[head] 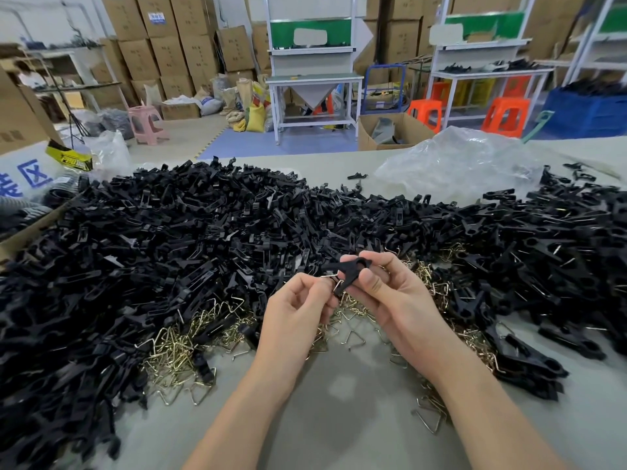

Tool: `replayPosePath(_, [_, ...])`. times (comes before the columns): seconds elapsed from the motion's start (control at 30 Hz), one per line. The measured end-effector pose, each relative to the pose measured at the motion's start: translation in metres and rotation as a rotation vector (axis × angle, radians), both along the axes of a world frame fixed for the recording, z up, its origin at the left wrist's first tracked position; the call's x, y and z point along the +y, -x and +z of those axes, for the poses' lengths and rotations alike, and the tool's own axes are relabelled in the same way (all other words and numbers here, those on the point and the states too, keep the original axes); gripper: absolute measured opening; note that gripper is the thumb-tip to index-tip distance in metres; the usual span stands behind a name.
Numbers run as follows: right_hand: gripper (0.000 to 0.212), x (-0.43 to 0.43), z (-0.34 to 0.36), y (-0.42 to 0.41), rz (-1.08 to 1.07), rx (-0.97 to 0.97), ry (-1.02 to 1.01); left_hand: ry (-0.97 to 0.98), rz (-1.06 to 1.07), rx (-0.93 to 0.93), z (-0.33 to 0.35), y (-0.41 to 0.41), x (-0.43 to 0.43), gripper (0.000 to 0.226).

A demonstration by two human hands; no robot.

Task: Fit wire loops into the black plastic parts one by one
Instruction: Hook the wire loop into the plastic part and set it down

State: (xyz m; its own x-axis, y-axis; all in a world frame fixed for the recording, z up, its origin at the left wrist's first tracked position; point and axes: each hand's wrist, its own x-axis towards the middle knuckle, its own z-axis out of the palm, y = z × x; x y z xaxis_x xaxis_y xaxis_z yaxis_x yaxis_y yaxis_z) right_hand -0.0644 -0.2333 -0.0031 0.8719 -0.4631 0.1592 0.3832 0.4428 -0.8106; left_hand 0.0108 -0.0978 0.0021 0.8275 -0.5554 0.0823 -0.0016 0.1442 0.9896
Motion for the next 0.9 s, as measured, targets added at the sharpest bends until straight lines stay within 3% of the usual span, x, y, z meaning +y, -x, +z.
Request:
replayPosePath(0.27, [0.018,0.003,0.001,0.001,0.039,0.032,0.104,0.001,-0.097,0.049,-0.001,-0.004,0.001,0.020])
replayPosePath(0.37, [0.020,0.002,0.001,0.001,0.027,0.035,0.073,0.081,-0.229,0.154,-0.002,-0.005,0.003,0.018])
replayPosePath(0.57, [0.024,0.007,0.003,0.001,0.061,0.100,0.059,0.230,-0.458,0.360,-0.001,-0.001,0.004,0.050])
replayPosePath(0.77, [0.039,0.007,0.003,0.003,0.131,0.132,0.147,0.276,-0.363,0.343,0.004,0.011,-0.003,0.068])
replayPosePath(0.9, [0.052,0.002,-0.002,0.004,0.153,0.147,0.175,0.321,-0.354,0.351,0.001,0.015,-0.004,0.056])
